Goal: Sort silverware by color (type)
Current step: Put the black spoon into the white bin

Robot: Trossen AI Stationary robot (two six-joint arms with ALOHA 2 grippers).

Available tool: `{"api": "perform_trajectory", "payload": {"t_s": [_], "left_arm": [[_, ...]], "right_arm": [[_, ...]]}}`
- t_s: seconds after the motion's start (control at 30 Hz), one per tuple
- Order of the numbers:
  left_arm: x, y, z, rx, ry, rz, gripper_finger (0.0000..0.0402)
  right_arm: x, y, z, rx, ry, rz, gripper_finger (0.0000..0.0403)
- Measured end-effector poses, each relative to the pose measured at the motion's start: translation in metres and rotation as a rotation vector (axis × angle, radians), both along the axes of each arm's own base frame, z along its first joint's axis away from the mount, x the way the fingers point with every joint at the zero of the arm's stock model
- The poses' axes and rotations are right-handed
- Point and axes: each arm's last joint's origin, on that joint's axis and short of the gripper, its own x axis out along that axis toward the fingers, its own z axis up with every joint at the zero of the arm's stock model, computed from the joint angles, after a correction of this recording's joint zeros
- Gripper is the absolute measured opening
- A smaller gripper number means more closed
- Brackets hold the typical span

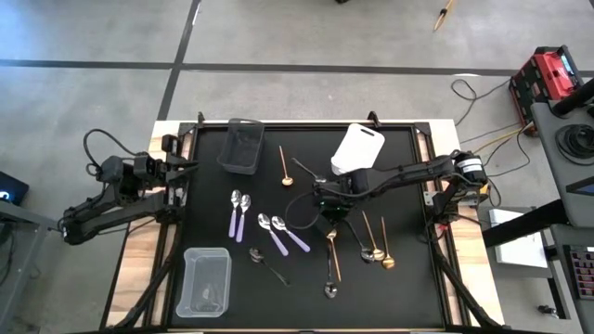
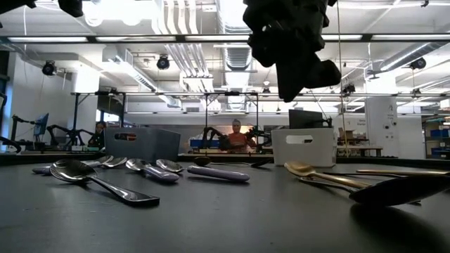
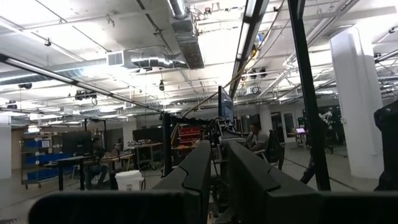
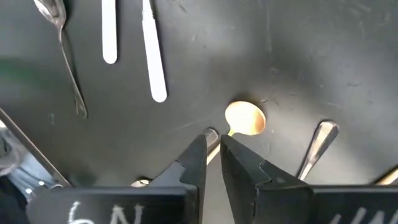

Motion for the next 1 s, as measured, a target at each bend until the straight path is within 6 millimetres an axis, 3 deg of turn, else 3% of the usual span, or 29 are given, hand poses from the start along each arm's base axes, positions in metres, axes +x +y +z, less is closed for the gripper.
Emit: {"api": "perform_trajectory", "payload": {"t_s": [0.3,0.5,0.7,0.8,1.0], "left_arm": [[0.000,0.000,0.000,0.001,-0.001,0.000,0.0039],[0.000,0.000,0.000,0.001,-0.003,0.000,0.0039],[0.000,0.000,0.001,0.002,-0.005,0.000,0.0039],[0.000,0.000,0.001,0.002,-0.006,0.000,0.0039],[0.000,0.000,0.001,0.002,-0.005,0.000,0.0039]], "right_arm": [[0.000,0.002,0.000,0.043,0.033,-0.117,0.0055],[-0.007,0.006,-0.003,-0.004,0.092,-0.127,0.0142],[-0.013,0.003,-0.005,-0.210,0.134,-0.185,0.0244],[-0.013,0.003,-0.005,-0.204,0.133,-0.181,0.0264],[-0.015,0.006,-0.006,-0.150,0.161,-0.169,0.0263]]}}
